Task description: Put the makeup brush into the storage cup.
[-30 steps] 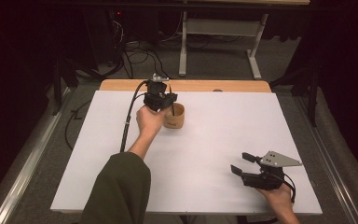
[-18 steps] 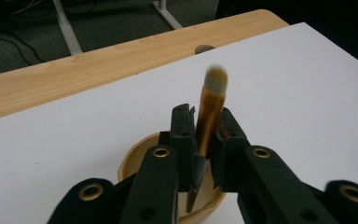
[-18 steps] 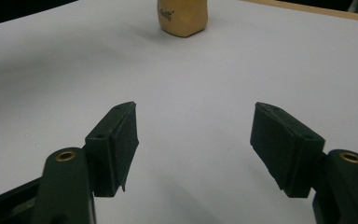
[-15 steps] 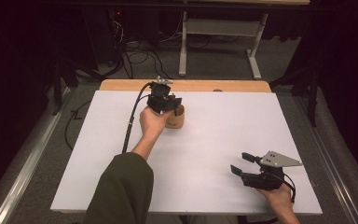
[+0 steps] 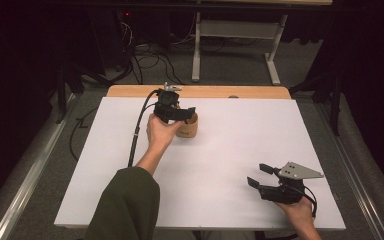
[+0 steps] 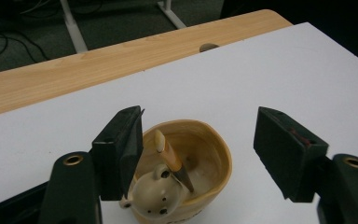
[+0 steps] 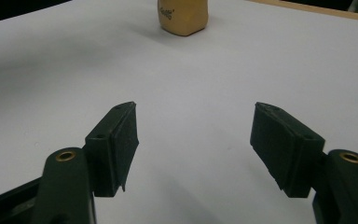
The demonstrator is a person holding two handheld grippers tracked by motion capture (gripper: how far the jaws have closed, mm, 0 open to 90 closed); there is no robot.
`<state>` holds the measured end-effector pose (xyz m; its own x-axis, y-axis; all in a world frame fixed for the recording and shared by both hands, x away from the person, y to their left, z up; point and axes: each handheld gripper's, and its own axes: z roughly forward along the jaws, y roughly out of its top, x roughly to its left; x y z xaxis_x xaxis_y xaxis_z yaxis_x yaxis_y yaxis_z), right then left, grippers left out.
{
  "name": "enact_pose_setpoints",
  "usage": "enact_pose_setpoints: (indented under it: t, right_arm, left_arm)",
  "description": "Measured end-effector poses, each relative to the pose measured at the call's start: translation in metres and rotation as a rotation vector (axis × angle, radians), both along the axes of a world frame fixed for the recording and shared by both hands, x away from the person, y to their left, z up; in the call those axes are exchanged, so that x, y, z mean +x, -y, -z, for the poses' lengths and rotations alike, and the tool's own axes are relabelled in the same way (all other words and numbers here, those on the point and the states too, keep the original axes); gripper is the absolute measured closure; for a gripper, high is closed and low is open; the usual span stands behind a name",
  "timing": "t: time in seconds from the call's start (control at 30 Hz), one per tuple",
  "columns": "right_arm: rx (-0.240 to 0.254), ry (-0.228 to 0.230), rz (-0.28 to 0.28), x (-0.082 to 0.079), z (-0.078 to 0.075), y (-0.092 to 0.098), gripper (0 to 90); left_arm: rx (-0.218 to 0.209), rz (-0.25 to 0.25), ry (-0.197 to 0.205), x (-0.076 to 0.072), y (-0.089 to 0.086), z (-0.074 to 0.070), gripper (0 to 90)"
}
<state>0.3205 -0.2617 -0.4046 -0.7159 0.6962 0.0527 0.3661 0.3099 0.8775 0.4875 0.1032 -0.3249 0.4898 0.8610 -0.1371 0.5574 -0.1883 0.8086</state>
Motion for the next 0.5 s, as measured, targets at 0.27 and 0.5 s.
enact_pose_setpoints:
  t: [0.27,0.5]
  right_arm:
    - [-0.003,0.002,0.0,0.0,0.0,-0.001,34.0]
    - [-0.001,0.001,0.003,0.0,0.0,0.0,34.0]
  left_arm:
    - [-0.024,0.012,0.014,-0.007,-0.009,0.0,27.0]
    - [-0.054,0.017,0.012,-0.011,-0.015,0.001,21.5]
